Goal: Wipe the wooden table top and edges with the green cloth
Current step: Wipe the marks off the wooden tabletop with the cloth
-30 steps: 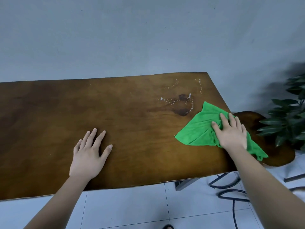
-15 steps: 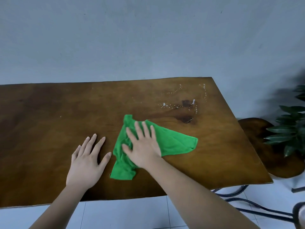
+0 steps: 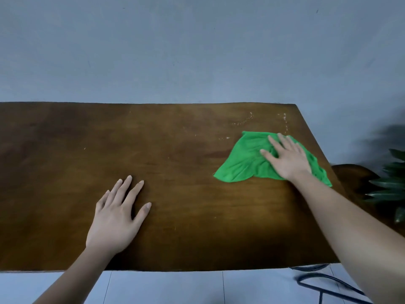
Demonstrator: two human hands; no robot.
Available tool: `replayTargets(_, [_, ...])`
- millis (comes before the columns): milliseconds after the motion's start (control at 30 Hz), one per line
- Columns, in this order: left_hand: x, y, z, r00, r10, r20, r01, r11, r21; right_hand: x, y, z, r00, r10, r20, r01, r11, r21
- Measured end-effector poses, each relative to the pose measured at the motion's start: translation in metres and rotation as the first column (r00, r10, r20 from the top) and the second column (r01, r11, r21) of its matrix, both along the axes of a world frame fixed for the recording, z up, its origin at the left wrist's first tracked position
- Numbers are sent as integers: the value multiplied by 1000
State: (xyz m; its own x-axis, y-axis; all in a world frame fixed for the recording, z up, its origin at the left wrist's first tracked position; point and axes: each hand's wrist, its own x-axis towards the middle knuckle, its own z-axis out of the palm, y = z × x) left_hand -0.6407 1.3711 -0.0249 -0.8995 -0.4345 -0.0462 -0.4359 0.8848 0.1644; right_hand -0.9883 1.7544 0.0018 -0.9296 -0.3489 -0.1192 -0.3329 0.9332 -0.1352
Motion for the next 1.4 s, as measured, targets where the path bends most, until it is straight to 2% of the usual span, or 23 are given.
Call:
replayTargets(167, [0,0,1,1000,-4,7,3,1000,8,-24,-22,-14,951,-309,10,309,951,-22])
replayTargets(267, [0,0,1,1000,2,14,-2,1000,5,-17,-77,-13,932,-361,14,361,933,16])
replayTargets(400, [-2,-1,2,1000,7,26,-7,1000,13,20,-172,-9,994,-105,14,104,993,47])
replayTargets(500, [-1,-1,2,1000,-3,25,2,1000,5,64,-241,-9,986,165,8,-165,985,45])
replayTargets(567, [0,0,2,1000,-5,10,5,1000,6,97,-276,-7,938,347,20,-348,937,27])
replayTargets(667, [-5,-1,4,999,3,41,-4,1000,17,121,-300,-8,818,574,34,-575,818,6])
replayTargets(733, [-6,-3,5,998,5,55,-6,1000,20,112,-298,-9,761,649,24,-649,761,-2])
replayTargets(800, [-6,-2,4,999,3,35,-3,1000,9,89,-286,-9,742,671,14,-671,742,1])
replayTargets(900, [-4,-1,5,1000,6,31,-6,1000,28,35,-251,-5,810,586,3,-586,810,11])
replayTargets(1033, [-7,-2,7,999,18,29,-19,998,53,-43,-175,-4,931,365,-20,-365,931,12])
replayTargets(1133, [-7,-2,6,999,24,27,-25,999,44,-88,-112,-4,984,177,-33,-177,984,17])
replayTargets(1267, [-7,-2,7,999,23,29,-25,999,49,-123,-52,-10,996,-88,-23,88,996,-4])
replayTargets(1400, [-6,0,10,999,25,35,-26,999,39,-114,-65,-11,976,-217,0,217,976,4])
